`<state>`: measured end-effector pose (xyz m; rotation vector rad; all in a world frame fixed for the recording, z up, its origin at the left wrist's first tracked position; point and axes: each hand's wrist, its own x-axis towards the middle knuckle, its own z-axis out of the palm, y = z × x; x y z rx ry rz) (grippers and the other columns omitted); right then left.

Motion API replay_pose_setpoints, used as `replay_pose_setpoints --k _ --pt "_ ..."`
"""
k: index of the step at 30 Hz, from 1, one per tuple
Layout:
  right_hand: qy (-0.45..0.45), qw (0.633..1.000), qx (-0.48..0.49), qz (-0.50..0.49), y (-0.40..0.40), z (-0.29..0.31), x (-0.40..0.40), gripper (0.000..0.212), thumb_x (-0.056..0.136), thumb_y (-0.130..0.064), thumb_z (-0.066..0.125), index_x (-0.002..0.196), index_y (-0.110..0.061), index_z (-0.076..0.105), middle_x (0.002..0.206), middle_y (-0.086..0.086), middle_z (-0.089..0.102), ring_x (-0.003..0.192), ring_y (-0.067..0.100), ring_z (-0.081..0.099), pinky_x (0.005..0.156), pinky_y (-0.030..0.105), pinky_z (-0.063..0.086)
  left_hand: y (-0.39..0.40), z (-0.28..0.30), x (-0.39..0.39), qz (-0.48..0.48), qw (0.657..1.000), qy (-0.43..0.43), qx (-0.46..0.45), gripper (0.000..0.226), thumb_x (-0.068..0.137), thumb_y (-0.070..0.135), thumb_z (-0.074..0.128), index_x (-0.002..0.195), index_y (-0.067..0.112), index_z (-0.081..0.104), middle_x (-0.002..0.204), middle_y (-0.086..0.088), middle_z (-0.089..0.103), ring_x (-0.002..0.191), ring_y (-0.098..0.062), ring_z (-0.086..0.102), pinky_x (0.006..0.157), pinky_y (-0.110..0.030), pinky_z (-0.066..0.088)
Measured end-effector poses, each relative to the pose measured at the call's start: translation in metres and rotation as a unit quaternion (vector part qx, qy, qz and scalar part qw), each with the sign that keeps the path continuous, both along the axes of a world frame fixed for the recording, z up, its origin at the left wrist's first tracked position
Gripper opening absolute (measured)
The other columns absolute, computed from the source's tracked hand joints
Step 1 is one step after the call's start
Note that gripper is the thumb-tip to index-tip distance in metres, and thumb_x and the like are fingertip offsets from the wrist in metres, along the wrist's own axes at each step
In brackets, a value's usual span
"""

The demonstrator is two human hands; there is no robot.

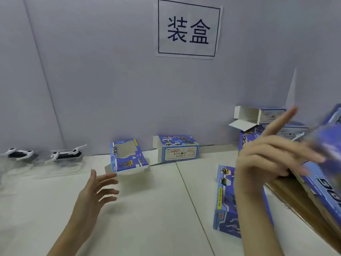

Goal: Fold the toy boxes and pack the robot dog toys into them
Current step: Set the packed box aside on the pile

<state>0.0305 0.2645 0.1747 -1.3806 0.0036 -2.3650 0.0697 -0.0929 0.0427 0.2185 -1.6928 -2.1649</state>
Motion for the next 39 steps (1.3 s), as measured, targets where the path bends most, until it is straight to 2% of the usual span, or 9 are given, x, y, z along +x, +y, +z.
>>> replay_pose_setpoints --k 2,4,5,7,9,12,20,33,39 --pt "0.000 0.998 0.053 0.030 0.019 -0.001 -0.007 0.072 0.101 -0.066 0.046 0.145 -0.008 0.052 0.078 0.001 0.071 0.060 0.009 0.064 0.069 0.030 0.049 0.001 0.000 0.000 -0.004 1.000 0.000 -0.002 0.068 0.098 0.061 0.041 0.114 0.005 0.075 0.105 -0.018 0.072 0.083 -0.033 0.064 0.079 -0.049 0.049" --pt "-0.038 0.951 0.246 -0.186 0.030 -0.006 -0.012 0.067 0.101 -0.065 0.049 0.133 -0.010 0.065 0.092 0.010 0.074 0.080 0.023 0.070 0.076 0.029 0.053 0.003 0.001 0.000 -0.007 1.000 0.002 -0.001 0.067 0.099 0.061 0.041 0.113 0.005 0.075 0.103 -0.018 0.070 0.081 -0.033 0.062 0.079 -0.048 0.048" --pt "-0.040 0.861 0.361 -0.356 0.030 -0.010 -0.016 0.056 0.101 -0.060 0.052 0.125 -0.014 0.071 0.100 0.008 0.077 0.091 0.027 0.072 0.080 0.027 0.056 0.005 0.002 0.000 -0.009 1.000 0.002 -0.003 0.067 0.098 0.061 0.041 0.113 0.004 0.075 0.102 -0.018 0.070 0.081 -0.033 0.062 0.078 -0.048 0.048" --pt "0.014 0.545 0.607 -0.578 0.020 -0.022 -0.025 0.037 0.102 -0.052 0.057 0.126 -0.028 0.070 0.123 0.000 0.073 0.114 0.028 0.067 0.094 0.029 0.055 0.007 0.002 0.002 -0.013 1.000 0.000 -0.012 0.068 0.098 0.061 0.041 0.112 0.004 0.075 0.099 -0.017 0.069 0.079 -0.033 0.062 0.078 -0.047 0.048" --pt "0.066 0.227 0.825 -0.513 0.010 -0.044 -0.034 0.067 0.095 -0.067 0.058 0.151 -0.032 0.045 0.159 0.011 0.042 0.145 0.040 0.038 0.119 0.056 0.033 0.008 0.003 0.004 -0.019 1.000 0.000 -0.020 0.069 0.098 0.061 0.041 0.112 0.003 0.075 0.098 -0.018 0.069 0.078 -0.033 0.062 0.078 -0.047 0.048" --pt "0.076 0.074 0.893 -0.438 0.001 -0.075 -0.048 0.087 0.097 -0.062 0.051 0.164 -0.030 0.006 0.169 0.024 0.003 0.153 0.056 -0.005 0.117 0.077 -0.002 0.007 0.004 0.004 -0.020 1.000 0.001 -0.017 0.069 0.097 0.062 0.041 0.111 0.003 0.075 0.098 -0.019 0.069 0.078 -0.033 0.062 0.078 -0.047 0.048" --pt "0.118 0.088 0.868 -0.474 -0.031 -0.081 -0.073 0.061 0.095 -0.034 0.055 0.151 -0.025 0.033 0.150 0.015 0.041 0.146 0.046 0.024 0.117 0.075 0.005 0.010 0.004 0.003 -0.028 1.000 0.007 -0.011 0.069 0.097 0.061 0.042 0.108 0.002 0.075 0.095 -0.018 0.068 0.074 -0.031 0.062 0.076 -0.046 0.047" --pt "0.103 0.274 0.528 -0.797 -0.093 -0.084 -0.053 0.063 0.083 -0.030 0.067 0.145 -0.029 0.054 0.147 0.000 0.047 0.138 0.032 0.036 0.115 0.061 0.028 0.020 0.002 0.003 -0.045 0.992 0.027 -0.118 0.039 0.094 0.058 0.065 0.114 0.027 0.078 0.115 -0.013 0.070 0.094 -0.029 0.070 0.078 -0.042 0.057" --pt "0.182 0.372 0.358 -0.837 -0.136 -0.093 -0.009 0.029 0.100 -0.028 0.050 0.124 -0.024 0.067 0.128 -0.005 0.059 0.126 0.021 0.049 0.104 0.053 0.041 0.047 -0.008 0.010 -0.127 0.939 0.068 -0.311 0.107 0.076 0.049 0.087 0.157 0.059 0.018 0.154 0.028 0.041 0.138 -0.002 0.050 0.102 -0.033 0.054"
